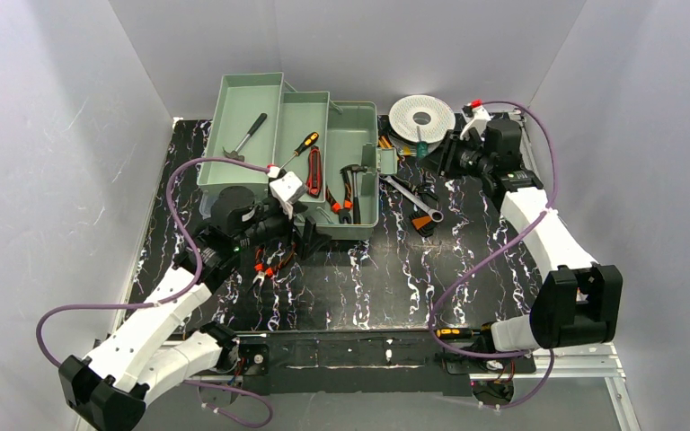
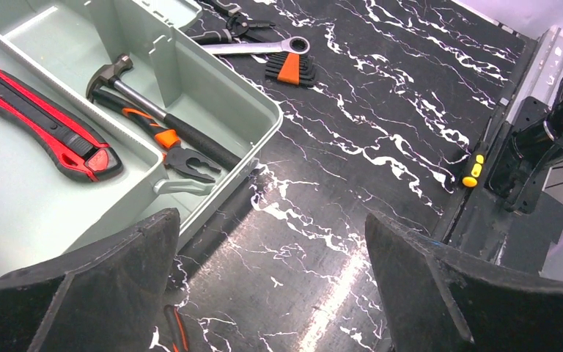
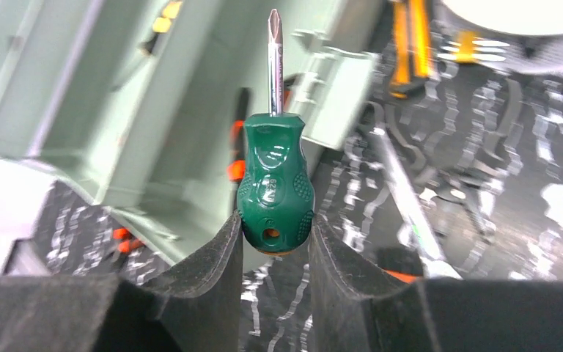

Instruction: Pack the tool kit

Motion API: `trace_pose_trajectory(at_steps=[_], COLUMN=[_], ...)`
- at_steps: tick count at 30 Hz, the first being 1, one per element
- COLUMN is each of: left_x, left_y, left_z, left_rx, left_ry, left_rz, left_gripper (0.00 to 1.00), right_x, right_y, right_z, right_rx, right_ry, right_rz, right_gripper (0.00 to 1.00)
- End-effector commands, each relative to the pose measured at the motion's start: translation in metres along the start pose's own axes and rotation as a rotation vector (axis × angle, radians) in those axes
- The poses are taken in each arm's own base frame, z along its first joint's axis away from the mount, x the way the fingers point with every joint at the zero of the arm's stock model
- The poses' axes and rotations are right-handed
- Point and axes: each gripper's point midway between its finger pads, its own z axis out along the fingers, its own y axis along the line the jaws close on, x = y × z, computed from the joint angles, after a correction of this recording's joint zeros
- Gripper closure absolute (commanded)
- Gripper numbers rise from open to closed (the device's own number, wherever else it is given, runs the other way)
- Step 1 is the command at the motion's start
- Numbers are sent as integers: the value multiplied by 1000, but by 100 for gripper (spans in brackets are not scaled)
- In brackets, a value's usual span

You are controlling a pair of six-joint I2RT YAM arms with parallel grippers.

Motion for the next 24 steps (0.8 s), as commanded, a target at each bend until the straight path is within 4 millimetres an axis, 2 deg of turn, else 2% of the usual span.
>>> trace_pose_trajectory(at_steps=[1,4,7,9,15,19,23,24], left_x=[-13,-19,-42,-59,-86,-91,-86,-87], left_y=[4,22,33,29,11,5,1,0], left_z=[-7,-8,-9,-5,30,53,65,67], left_rx=[-43,-163,-233,-217,-58,36,77,89], left_ry=[-64,-110,-130,-120,-146,-153,-127,-136], left_rz=[4,-105,-271,-366,-603,-665,-716,-723], left_gripper=[2,2,2,2,3,15,20,24], right_x=[-19,-13,-1,10,39,50,55,57], right_y=[79,110,134,147,180,192,202,205], right_z=[-7,-10,-13,-14,-26,-30,-35,-35], right_rx=[-322,-383,-424,-447,-525,-547,-570,-576], right_ry=[-50,-44,-20,-1,25,38,37,42], right_rz=[-43,-101,-136,-152,-188,-194,-205,-210], right_gripper=[89,89,89,89,89,89,89,89])
